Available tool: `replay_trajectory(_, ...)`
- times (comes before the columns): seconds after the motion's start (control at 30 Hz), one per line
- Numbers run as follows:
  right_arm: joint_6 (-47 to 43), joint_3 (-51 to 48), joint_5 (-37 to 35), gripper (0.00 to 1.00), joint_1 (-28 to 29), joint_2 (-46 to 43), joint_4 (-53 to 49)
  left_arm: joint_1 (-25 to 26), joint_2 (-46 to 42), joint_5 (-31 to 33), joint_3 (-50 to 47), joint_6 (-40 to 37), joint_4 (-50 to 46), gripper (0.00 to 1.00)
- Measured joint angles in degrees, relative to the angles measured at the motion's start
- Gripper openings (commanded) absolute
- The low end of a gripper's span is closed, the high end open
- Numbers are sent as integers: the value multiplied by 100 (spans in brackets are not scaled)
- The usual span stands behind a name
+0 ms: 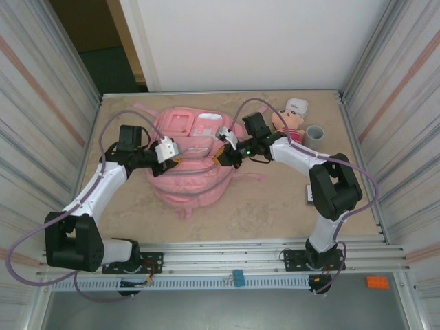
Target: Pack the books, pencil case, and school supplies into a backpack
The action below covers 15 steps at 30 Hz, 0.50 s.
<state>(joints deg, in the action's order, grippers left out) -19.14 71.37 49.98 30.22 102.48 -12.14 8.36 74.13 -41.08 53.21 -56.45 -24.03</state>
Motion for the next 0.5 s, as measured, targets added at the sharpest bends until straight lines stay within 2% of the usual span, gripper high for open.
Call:
replay_trajectory(0.13, -24, 0, 133, 16, 9, -20, -131, 0, 0, 20, -13, -2, 7, 0)
replay_trajectory(0.23, -87, -4, 151, 28, 85, -81, -186, 4, 0, 26, -13, 0, 7, 0)
replay_trajectory(0.5, 83, -79, 79, 36, 280, -188, 13, 74, 0, 44, -13, 0, 24, 0)
